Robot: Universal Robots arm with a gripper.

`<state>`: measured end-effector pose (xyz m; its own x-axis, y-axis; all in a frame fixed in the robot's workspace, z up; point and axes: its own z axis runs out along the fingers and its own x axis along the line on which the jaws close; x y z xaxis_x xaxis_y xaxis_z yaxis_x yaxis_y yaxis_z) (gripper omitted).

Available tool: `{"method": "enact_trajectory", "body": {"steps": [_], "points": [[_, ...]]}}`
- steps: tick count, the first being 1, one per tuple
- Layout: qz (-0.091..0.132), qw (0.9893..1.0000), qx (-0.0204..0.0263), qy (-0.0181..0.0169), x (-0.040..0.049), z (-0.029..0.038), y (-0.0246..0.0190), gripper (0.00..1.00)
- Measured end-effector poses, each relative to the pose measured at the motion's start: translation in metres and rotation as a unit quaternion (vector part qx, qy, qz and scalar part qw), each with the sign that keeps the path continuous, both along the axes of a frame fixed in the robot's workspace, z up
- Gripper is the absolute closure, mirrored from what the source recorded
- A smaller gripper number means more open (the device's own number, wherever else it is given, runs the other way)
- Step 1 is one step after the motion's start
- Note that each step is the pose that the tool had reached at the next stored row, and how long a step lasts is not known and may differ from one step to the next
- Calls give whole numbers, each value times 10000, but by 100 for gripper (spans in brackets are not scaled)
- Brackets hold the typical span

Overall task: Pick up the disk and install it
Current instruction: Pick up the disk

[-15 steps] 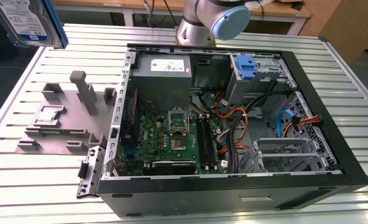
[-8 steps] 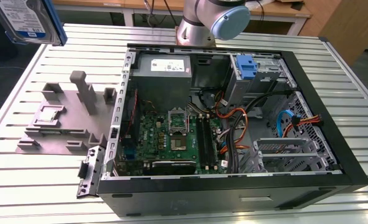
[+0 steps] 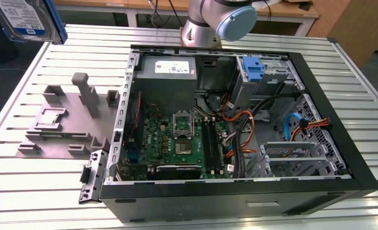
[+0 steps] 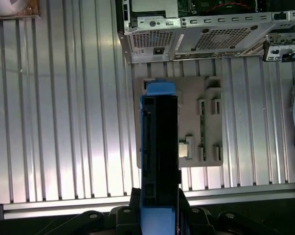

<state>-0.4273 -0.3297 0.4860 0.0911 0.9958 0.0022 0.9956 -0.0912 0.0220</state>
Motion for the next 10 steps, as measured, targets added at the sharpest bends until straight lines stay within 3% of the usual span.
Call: {"method": "enact_trajectory", "body": {"steps": [10], "points": [[0,10000,0,0,21,2,0,63]]}}
